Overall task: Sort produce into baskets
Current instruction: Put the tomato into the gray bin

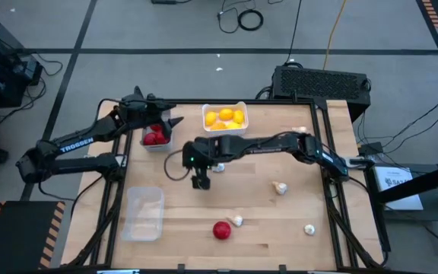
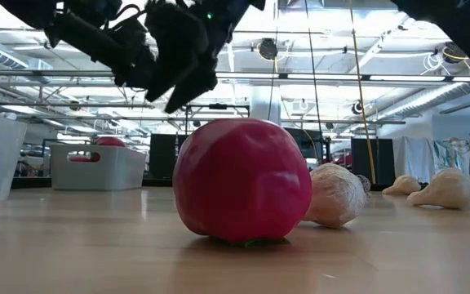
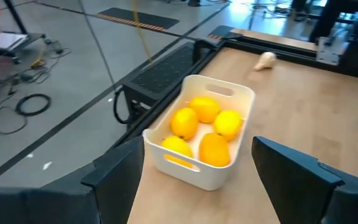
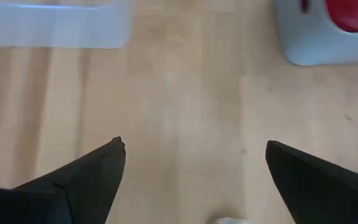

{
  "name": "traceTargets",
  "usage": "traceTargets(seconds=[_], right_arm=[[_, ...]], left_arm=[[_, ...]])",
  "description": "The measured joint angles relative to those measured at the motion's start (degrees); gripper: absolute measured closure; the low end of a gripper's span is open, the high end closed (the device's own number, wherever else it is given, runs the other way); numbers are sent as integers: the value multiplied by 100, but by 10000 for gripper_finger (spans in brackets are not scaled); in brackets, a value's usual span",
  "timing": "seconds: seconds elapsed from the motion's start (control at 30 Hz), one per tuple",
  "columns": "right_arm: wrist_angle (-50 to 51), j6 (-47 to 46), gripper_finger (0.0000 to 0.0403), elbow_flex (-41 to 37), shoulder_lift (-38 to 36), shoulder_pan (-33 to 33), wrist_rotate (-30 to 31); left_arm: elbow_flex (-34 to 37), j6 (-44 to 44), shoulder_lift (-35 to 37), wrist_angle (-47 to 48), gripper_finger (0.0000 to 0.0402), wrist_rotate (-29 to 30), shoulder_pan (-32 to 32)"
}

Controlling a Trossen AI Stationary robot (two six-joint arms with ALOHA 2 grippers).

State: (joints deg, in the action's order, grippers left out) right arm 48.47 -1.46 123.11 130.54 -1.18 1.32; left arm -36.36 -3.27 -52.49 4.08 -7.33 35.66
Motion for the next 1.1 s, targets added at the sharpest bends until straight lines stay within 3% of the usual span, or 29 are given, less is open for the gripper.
traceTargets(seconds=[0.6,1.0,1.1], right_arm=[[-198,-512,28,0,3,-437,24],[-184,-1809,28,0,4,-1038,38],[-179,-2200,28,0,4,-1301,290]], left_arm=[[0,353,0,-7,96,2,-909],[2,1039,4,103,96,2,-1840],[2,1362,12,98,96,0,-2191]])
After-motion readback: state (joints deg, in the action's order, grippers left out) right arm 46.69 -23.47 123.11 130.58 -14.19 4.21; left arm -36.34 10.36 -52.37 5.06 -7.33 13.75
